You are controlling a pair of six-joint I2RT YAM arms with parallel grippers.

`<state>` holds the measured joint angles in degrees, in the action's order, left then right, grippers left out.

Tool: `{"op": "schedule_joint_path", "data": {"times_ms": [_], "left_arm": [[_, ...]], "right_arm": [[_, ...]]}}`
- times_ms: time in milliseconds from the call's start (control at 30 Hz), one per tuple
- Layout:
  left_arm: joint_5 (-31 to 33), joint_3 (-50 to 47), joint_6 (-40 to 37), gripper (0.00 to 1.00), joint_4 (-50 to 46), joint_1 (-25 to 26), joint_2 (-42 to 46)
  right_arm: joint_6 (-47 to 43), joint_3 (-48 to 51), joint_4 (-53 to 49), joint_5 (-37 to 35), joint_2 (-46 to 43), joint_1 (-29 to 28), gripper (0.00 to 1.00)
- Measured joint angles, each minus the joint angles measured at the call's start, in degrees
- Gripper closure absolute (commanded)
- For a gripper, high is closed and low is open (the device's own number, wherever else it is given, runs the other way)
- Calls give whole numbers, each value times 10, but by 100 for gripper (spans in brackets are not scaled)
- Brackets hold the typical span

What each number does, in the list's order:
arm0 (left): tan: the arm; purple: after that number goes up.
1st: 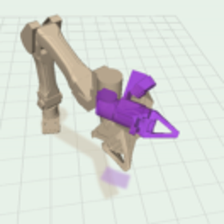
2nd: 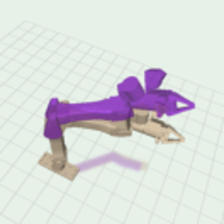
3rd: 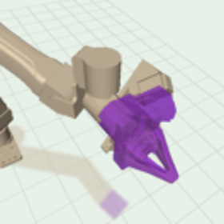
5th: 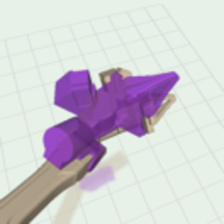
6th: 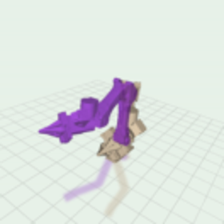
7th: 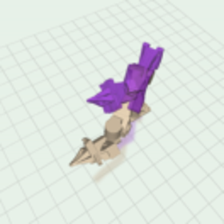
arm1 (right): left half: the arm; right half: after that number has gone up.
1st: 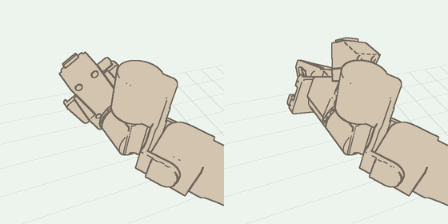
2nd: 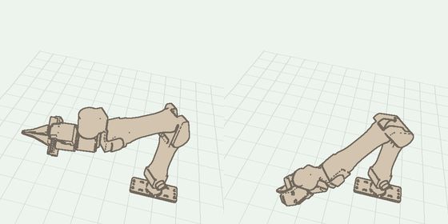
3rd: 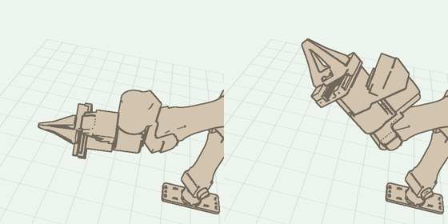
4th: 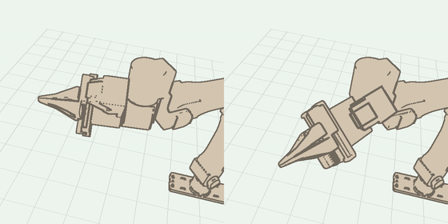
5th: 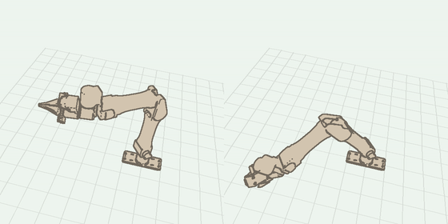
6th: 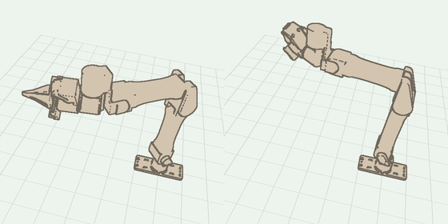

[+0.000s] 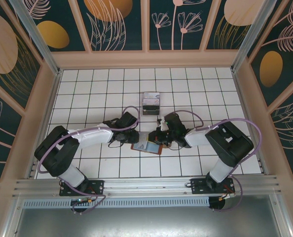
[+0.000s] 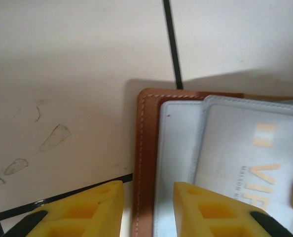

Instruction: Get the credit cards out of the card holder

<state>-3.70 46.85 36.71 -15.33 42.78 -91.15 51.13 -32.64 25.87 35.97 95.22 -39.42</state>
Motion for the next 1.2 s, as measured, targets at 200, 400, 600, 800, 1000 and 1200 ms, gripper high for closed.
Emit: {"op": "schedule_joint_path", "data": {"times_ms": [200,400,600,800,1000,1200], "left_arm": [[-3,29,0,61,1,0,5],[-9,33,-2,61,0,0,-10],[0,34,-8,61,-11,0,-41],[18,39,-14,63,-19,4,-46],[28,41,-16,63,-21,4,-47],[33,41,-16,63,-21,4,-47]], "right_arm": [[-17,-37,-35,3,30,0,95],[-28,-60,-60,6,52,-1,95],[-30,-67,-72,6,53,-3,95],[-33,-73,-87,2,54,-3,95],[-34,-74,-101,-8,47,-3,95],[-34,-72,-121,-21,28,-3,93]]}}
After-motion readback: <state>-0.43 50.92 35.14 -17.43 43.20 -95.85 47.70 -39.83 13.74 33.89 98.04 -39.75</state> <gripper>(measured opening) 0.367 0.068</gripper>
